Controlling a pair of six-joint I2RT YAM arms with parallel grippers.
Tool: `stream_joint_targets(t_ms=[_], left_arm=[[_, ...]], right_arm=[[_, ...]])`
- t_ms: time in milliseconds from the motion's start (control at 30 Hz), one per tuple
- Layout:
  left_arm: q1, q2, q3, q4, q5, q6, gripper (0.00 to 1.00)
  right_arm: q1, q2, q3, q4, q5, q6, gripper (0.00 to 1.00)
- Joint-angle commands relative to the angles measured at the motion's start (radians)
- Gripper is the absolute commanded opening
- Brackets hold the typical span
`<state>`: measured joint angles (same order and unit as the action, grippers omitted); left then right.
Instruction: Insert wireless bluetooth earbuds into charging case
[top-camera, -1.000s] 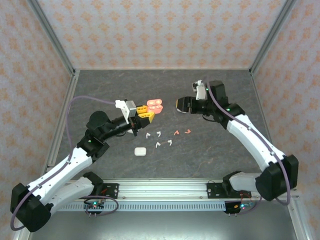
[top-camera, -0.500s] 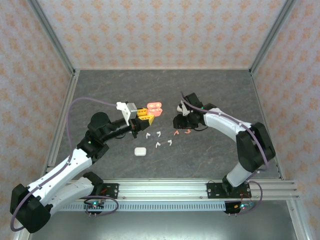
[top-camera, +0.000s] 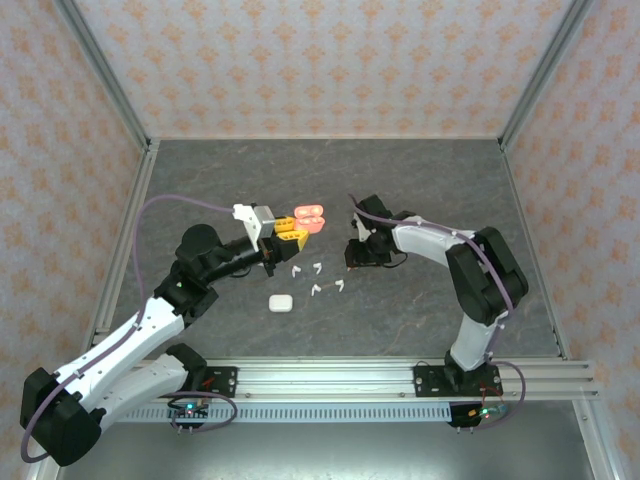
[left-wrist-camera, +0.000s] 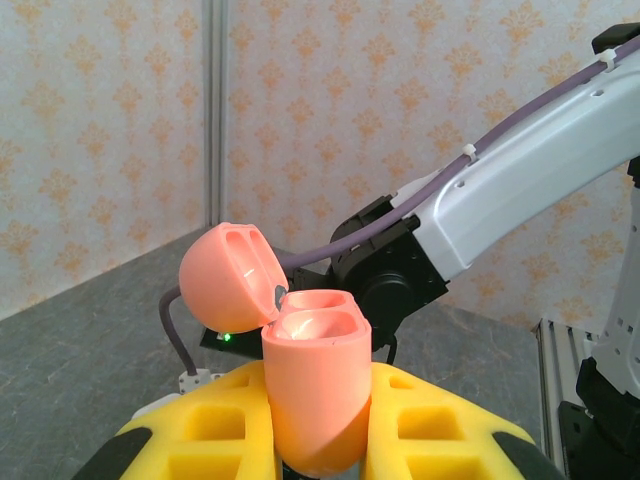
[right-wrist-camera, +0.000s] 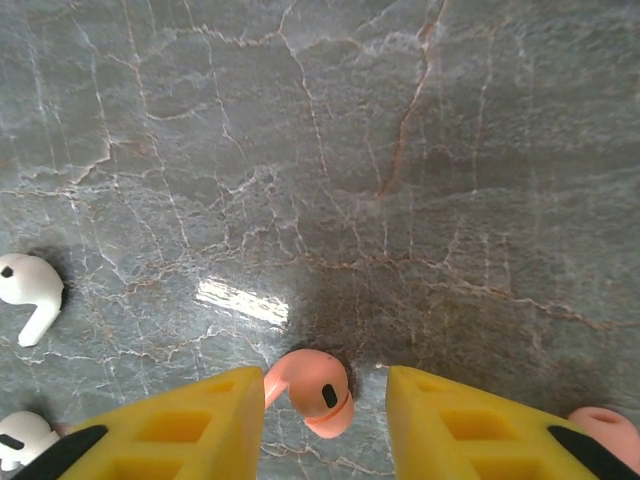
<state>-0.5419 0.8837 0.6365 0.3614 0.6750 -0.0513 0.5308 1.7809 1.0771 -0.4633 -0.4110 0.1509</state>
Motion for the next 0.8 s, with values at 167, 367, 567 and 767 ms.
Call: stream_joint_targets(t_ms=[167,367,567,767], left_arm=[[-0.006,0.010,0.024,0.007,-0.003,0.009,0.00],[-0.007,0.024,0.030,0.013,-0.002,0.004,0.00],[-0.006,0.034,0.039,0.013,0.002,0.002,0.00],[-0.007,0.041,0.041,0.014,-0.002,0.002,0.00]], right_arm=[[0.005,0.029,-0.009,0.012,-0.013,-0.018,0.32],[0.007,0.040,-0.018,0.027,-0.017,-0.017,0.29],[0.007,0.056,-0.015,0.041,-0.035,-0.018,0.25],[0.006,-0.011,-0.033,0.048,-0.017,-0.025,0.19]])
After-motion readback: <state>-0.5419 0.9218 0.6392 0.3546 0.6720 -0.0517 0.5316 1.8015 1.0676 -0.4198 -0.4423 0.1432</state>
